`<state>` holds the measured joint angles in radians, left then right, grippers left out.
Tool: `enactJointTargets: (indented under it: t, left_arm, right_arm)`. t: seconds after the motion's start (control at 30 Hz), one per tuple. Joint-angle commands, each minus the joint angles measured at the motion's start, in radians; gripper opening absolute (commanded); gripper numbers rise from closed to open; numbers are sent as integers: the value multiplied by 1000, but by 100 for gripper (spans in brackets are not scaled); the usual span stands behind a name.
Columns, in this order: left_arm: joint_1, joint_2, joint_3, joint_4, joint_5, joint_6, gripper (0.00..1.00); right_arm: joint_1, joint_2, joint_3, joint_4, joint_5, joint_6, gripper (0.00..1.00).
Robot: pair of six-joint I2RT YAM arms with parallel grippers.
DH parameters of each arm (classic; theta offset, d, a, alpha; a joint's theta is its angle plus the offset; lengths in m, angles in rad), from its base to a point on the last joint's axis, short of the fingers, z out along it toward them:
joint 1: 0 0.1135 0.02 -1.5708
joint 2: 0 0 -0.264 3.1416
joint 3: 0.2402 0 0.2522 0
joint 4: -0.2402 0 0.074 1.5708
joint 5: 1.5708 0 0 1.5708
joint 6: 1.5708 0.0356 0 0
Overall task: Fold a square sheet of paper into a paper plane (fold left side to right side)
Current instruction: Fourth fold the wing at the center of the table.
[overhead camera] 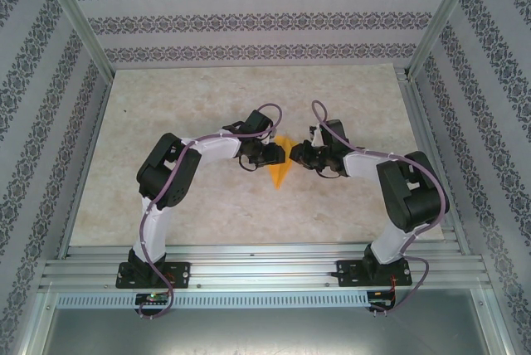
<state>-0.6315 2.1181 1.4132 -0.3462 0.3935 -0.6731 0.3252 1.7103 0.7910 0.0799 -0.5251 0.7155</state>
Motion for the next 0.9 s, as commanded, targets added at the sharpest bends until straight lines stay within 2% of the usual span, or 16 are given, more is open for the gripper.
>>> enactJointTargets:
  t: [0.0,0.17,0.87]
  left_arm:
    - [-13,111,-43,-101,-111,33,43]
    - [-13,111,-44,-103,-112,36,43]
    - [-13,116,-43,-102,-105,39,43]
  right_arm:
    - [0,30,29,7,10,-14,8]
    - [-6,62,44,-10,20,-42,3]
    - [-6,144,94,-47,19,-100,3]
